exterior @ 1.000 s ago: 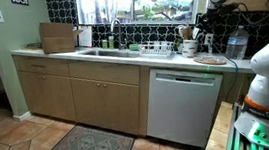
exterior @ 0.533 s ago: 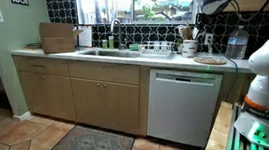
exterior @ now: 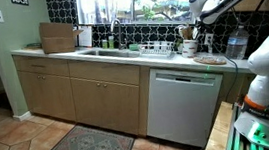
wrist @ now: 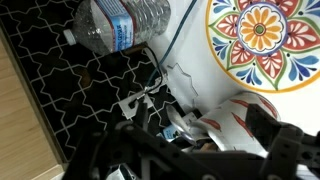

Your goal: Remove one silver ladle from the holder and put it on the counter

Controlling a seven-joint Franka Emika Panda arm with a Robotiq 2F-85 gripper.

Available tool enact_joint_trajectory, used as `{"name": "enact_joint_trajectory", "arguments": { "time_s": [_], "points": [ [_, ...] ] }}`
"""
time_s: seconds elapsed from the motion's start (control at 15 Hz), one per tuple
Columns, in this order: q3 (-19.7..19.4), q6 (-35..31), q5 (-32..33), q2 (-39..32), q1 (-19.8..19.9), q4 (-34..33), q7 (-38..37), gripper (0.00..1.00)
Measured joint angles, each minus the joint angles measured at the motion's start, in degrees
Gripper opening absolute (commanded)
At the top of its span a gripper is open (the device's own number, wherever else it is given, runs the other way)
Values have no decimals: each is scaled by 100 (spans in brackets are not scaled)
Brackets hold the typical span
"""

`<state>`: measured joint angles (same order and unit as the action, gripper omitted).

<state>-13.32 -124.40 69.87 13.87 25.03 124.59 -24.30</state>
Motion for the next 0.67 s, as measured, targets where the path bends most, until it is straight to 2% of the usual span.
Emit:
{"name": "enact_joint_trajectory", "arguments": {
  "time_s": [0.67],
  "points": [
    [-78,6,119,-7,-106,-17,4,100]
  ]
}}
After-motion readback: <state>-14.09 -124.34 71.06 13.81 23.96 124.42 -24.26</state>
